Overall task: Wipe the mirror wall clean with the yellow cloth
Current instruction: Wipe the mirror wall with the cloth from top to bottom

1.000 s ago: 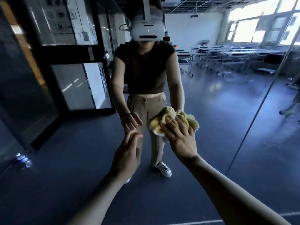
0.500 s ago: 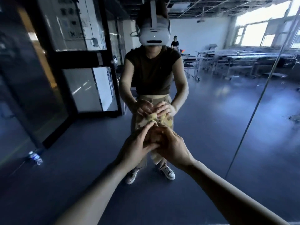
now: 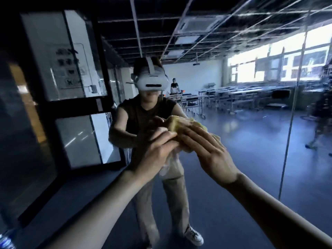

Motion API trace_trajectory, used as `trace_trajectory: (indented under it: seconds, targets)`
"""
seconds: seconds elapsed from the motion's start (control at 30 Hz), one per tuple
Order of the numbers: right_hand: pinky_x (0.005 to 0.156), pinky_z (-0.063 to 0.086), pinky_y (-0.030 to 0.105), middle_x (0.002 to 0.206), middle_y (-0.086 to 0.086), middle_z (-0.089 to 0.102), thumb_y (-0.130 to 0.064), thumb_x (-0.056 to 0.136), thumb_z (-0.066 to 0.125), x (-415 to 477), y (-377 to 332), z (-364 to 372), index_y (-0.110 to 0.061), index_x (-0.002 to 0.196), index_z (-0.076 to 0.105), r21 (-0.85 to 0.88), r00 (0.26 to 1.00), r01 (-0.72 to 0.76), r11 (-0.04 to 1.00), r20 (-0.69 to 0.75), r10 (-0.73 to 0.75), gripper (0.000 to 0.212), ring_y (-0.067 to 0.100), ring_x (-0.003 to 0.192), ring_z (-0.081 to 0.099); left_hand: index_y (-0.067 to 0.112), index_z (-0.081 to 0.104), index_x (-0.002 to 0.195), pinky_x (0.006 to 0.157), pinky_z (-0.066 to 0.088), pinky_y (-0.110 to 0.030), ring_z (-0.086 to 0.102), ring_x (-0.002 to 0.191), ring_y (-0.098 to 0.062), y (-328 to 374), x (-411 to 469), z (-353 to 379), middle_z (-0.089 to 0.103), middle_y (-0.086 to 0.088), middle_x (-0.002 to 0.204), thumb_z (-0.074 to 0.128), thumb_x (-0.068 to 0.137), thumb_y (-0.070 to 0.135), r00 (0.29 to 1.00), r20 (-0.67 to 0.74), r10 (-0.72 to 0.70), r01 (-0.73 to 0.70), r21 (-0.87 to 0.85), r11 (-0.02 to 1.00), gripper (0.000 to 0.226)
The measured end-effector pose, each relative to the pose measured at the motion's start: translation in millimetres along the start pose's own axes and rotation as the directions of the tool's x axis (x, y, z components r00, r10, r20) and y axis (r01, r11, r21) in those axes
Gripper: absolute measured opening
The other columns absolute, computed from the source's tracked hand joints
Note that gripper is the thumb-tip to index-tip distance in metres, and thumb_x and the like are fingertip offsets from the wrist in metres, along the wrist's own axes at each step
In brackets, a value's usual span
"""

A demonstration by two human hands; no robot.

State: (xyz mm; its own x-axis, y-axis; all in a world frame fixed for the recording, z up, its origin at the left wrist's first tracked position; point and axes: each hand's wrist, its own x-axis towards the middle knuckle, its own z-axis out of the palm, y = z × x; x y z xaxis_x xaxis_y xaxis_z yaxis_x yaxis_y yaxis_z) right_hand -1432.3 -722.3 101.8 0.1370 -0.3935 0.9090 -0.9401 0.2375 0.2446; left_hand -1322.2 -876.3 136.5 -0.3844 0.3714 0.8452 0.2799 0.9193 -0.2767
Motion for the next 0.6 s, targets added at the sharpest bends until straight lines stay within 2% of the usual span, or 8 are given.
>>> trace_trajectory:
  seconds: [0.1,0.17,0.23,0.27,0.4,0.47,0.6]
  targets:
    - [0.106,0.035,0.035,0.137,0.001,0.049,-0.014,0.103,0.032,-14,13,23,-0.015,0.128,0.057,-0.064,0.994,0.075,0.995,-0.07,-0.08,0.035,0.023,0.133,0.039,0.003,0.072,0.091,0.099,0.038,-0.027,0.045,0.113,-0.017,-11,-22,27,0.061,-0.005,0.117,0.045,0.092,0.017,0.999,-0.047,0.028,-0.026,0.034,0.999,0.03]
    - [0.107,0.035,0.042,0.139,0.004,0.048,-0.01,0.098,0.047,-28,19,41,-0.012,0.127,0.058,-0.102,0.987,0.11,0.989,-0.109,-0.121,0.03,0.026,0.135,0.037,0.002,0.071,0.095,0.103,0.037,-0.033,0.046,0.12,-0.022,-10,-36,42,0.062,-0.01,0.122,0.048,0.09,0.013,0.993,-0.114,0.02,-0.01,0.093,0.996,0.026]
    - [0.107,0.035,0.05,0.141,0.006,0.047,-0.01,0.085,0.07,-29,21,49,-0.012,0.131,0.055,-0.124,0.987,0.083,0.989,-0.126,-0.098,0.048,0.028,0.137,0.035,0.002,0.069,0.103,0.109,0.032,-0.036,0.043,0.127,-0.024,-9,-40,47,0.056,-0.011,0.13,0.054,0.085,0.016,0.99,-0.141,0.027,-0.01,0.117,0.993,0.027]
    - [0.107,0.034,0.052,0.143,0.006,0.046,-0.013,0.083,0.073,-31,16,49,-0.013,0.133,0.053,-0.128,0.984,0.073,0.989,-0.151,-0.092,0.054,0.028,0.138,0.034,0.002,0.066,0.108,0.111,0.03,-0.035,0.04,0.13,-0.023,-6,-45,50,0.051,-0.012,0.135,0.056,0.085,0.018,0.984,-0.171,0.05,-0.026,0.14,0.99,0.03]
    - [0.111,0.024,0.047,0.143,0.007,0.046,-0.036,0.086,0.05,-29,2,56,-0.012,0.134,0.052,-0.138,0.98,0.025,0.99,-0.193,-0.052,0.054,0.027,0.138,0.031,-0.002,0.055,0.123,0.112,0.021,-0.017,0.034,0.132,-0.017,-9,-51,58,0.035,-0.015,0.146,0.048,0.088,0.014,0.973,-0.228,0.027,-0.004,0.104,0.995,0.039]
    - [0.108,0.026,0.046,0.14,0.005,0.051,-0.047,0.087,0.048,-32,-7,63,-0.014,0.131,0.056,-0.175,0.971,-0.023,0.984,-0.239,-0.02,0.056,0.028,0.135,0.038,-0.004,0.057,0.122,0.111,0.02,-0.013,0.034,0.132,-0.015,-6,-57,60,0.038,-0.018,0.144,0.046,0.088,0.011,0.966,-0.257,0.015,0.016,0.118,0.993,0.038]
    - [0.109,0.028,0.043,0.136,0.001,0.054,-0.06,0.084,0.042,-65,-17,81,-0.017,0.125,0.06,-0.234,0.956,-0.103,0.967,-0.29,0.032,0.062,0.025,0.134,0.04,-0.006,0.061,0.117,0.105,0.014,-0.002,0.044,0.125,-0.023,11,-87,71,0.051,-0.021,0.133,0.049,0.082,-0.001,0.966,-0.259,-0.022,0.067,0.167,0.984,0.037]
